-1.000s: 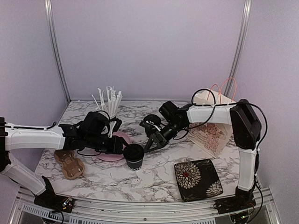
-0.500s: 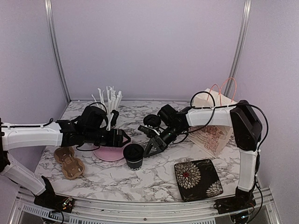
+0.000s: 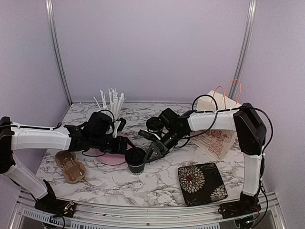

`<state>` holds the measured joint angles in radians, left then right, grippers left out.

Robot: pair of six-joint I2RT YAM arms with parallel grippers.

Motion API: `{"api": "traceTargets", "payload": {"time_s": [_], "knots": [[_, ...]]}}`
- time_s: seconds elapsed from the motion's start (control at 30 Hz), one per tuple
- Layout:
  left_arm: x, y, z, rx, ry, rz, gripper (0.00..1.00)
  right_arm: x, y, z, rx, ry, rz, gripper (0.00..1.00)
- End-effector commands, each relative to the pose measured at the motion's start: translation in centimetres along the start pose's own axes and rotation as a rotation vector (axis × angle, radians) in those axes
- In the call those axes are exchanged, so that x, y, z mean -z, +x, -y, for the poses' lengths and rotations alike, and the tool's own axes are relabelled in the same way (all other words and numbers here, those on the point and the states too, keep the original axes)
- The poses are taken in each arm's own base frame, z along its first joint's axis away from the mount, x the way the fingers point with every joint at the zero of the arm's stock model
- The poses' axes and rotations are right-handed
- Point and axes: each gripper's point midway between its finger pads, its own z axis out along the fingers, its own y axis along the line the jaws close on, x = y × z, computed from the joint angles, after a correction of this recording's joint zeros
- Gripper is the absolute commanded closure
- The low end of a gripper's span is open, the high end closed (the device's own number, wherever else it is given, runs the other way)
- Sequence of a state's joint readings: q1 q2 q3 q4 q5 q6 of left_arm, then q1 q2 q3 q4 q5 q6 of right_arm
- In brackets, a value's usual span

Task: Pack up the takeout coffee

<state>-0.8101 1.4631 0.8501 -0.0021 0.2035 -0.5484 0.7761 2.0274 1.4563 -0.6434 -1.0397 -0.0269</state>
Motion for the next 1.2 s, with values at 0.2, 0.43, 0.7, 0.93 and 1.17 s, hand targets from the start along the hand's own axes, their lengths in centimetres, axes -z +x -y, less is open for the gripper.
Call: {"api": "traceTargets", "payload": {"time_s": [0.2,0.43,0.7,0.93,1.17], "knots": [[0.1,1.8,-1.1,0.06,0.005,-0.006,0.5,-0.7,-1.3,-0.1,0.014,-0.03,0.004,0.26],[0.2,3.2,-2.3,0.12,-0.026,-0.004,0.53,-1.3,-1.4,1.0,-0.03,-0.012,-0.003,0.01],[0.3,4.0,-2.7,0.145,-0.038,0.001,0.53,-2.0,-0.4,4.4,-0.084,0.114,-0.025,0.01],[0.3,4.5,-3.1,0.15,-0.048,-0.005,0.54,-2.2,0.5,7.5,-0.149,0.229,-0.033,0.05],[0.5,5.4,-4.1,0.181,-0.085,-0.008,0.55,-0.3,3.4,14.7,-0.259,0.529,-0.04,0.08]]}}
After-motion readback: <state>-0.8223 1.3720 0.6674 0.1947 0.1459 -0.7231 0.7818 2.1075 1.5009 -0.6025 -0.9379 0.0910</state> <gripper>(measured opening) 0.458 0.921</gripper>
